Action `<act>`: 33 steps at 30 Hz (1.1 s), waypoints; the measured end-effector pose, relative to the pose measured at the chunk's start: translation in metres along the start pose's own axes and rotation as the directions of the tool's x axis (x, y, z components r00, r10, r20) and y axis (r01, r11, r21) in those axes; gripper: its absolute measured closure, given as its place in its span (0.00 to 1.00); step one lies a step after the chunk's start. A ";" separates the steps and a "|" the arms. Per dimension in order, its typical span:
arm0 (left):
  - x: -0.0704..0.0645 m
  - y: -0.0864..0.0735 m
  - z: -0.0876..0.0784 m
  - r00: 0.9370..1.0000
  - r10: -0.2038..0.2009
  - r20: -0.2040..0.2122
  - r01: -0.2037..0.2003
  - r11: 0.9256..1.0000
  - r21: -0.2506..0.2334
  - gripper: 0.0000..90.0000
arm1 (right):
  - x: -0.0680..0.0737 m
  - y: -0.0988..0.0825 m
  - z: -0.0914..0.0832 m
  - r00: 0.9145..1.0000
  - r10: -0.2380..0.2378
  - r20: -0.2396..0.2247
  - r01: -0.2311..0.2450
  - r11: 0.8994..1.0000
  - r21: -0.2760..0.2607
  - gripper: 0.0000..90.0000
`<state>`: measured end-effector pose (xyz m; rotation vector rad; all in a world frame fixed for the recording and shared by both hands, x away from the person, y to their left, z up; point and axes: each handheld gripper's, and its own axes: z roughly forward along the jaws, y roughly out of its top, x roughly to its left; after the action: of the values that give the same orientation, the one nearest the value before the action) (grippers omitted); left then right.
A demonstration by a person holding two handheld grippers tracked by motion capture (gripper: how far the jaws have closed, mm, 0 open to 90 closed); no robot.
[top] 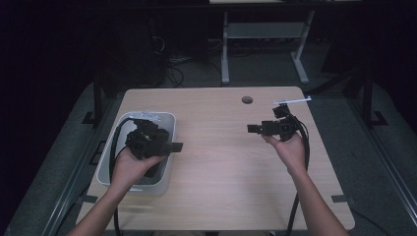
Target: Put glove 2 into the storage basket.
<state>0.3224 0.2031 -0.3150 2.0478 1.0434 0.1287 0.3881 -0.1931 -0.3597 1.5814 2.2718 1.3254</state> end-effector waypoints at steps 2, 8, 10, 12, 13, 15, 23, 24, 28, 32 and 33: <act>-0.001 0.001 0.001 1.000 0.009 0.004 -0.009 1.000 0.007 0.32 | -0.001 -0.002 -0.002 1.000 0.005 0.002 -0.005 1.000 -0.004 0.29; -0.005 0.003 0.007 1.000 0.015 0.014 -0.016 1.000 0.011 0.32 | -0.007 -0.009 -0.007 1.000 0.018 0.000 -0.018 1.000 -0.007 0.29; -0.007 0.003 0.009 1.000 0.019 0.017 -0.020 1.000 0.012 0.32 | -0.011 -0.012 -0.009 1.000 0.020 0.006 -0.020 1.000 -0.008 0.29; -0.009 0.004 0.011 1.000 0.019 0.019 -0.020 1.000 0.012 0.32 | -0.013 -0.015 -0.010 1.000 0.027 0.008 -0.027 1.000 -0.008 0.29; -0.010 0.004 0.012 1.000 0.017 0.022 -0.018 1.000 0.011 0.32 | -0.014 -0.016 -0.011 1.000 0.026 0.009 -0.025 1.000 -0.010 0.29; -0.012 0.005 0.014 0.999 0.022 0.025 -0.022 1.000 0.011 0.32 | -0.017 -0.018 -0.012 0.999 0.033 0.014 -0.033 0.999 -0.004 0.29; -0.018 0.007 0.019 0.999 0.030 0.036 -0.031 0.999 0.013 0.31 | -0.023 -0.027 -0.019 0.999 0.033 0.024 -0.033 0.999 -0.007 0.29; -0.018 0.007 0.019 0.999 0.035 0.036 -0.036 0.999 0.015 0.31 | -0.025 -0.028 -0.020 0.999 0.037 0.024 -0.037 0.999 -0.009 0.29; -0.020 0.008 0.020 0.999 0.032 0.038 -0.033 0.999 0.012 0.31 | -0.030 -0.034 -0.025 0.998 0.052 0.028 -0.051 0.999 -0.010 0.29; -0.022 0.008 0.022 0.999 0.036 0.040 -0.037 0.999 0.012 0.31 | -0.034 -0.040 -0.030 0.998 0.055 0.032 -0.055 0.998 -0.020 0.29; -0.023 0.008 0.022 0.999 0.037 0.039 -0.038 0.999 0.014 0.31 | -0.035 -0.042 -0.031 0.998 0.057 0.032 -0.056 0.998 -0.020 0.29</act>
<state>0.3218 0.1703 -0.3183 2.0758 0.9850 0.1004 0.3586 -0.2439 -0.3823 1.6598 2.2046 1.3204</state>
